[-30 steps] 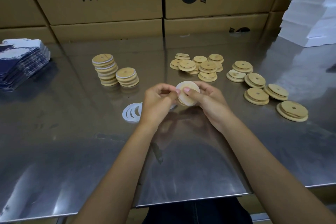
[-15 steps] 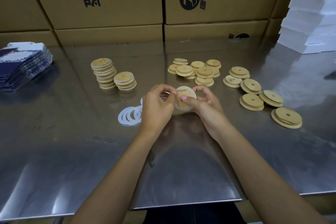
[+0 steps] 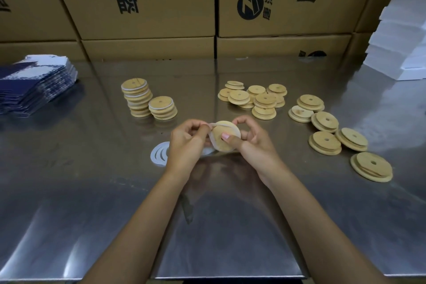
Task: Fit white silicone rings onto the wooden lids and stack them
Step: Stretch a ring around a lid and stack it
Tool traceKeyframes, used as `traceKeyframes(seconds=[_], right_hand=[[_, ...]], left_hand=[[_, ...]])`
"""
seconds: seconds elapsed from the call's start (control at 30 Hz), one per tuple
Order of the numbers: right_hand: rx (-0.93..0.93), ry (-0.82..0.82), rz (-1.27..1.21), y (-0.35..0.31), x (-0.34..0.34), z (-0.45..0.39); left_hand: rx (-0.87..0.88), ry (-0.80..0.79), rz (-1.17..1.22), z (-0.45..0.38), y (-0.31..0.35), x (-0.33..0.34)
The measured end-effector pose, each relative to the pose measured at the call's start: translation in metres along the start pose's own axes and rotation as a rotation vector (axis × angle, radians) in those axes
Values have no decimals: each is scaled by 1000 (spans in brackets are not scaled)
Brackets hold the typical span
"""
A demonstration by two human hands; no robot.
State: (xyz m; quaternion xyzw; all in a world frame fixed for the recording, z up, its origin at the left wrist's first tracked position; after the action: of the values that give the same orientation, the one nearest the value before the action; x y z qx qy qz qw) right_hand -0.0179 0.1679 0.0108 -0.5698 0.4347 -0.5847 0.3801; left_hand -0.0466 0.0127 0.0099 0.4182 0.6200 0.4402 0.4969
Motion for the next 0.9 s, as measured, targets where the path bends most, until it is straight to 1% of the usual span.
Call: traceKeyframes(seconds=[0.13, 0.27, 0.33, 0.4, 0.5, 0.6, 0.73, 0.9], right_hand=[[-33, -46, 61, -2, 2, -3], [-58, -84, 137, -6, 1, -3], [-54, -96, 140, -7, 1, -1], [-48, -78, 68, -7, 0, 0], [-46, -43, -48, -9, -4, -1], [-26, -26, -112, -8, -6, -1], [-11, -3, -176, -6, -11, -3], [-57, -52, 18, -11, -8, 1]], left_hand=[[-50, -18, 88, 0, -2, 1], [73, -44, -27, 0, 5, 4], [82, -75, -21, 0, 7, 6], [84, -90, 6, -1, 8, 6], [117, -88, -39, -2, 13, 5], [106, -100, -52, -1, 14, 5], [116, -156, -97, -2, 16, 8], [89, -150, -148, -1, 9, 8]])
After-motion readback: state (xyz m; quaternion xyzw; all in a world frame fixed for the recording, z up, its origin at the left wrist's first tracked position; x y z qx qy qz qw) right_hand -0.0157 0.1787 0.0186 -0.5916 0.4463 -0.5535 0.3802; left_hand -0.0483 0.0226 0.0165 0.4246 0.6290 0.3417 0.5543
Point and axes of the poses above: each hand's wrist, its own z-axis away from the middle knuckle, its own x-axis out of the palm, y = z × x, the point moved 8 cm from there along -z, towards the middle knuckle, and after that the axes turned 15 degrees about -z, right-handed, at the moved point
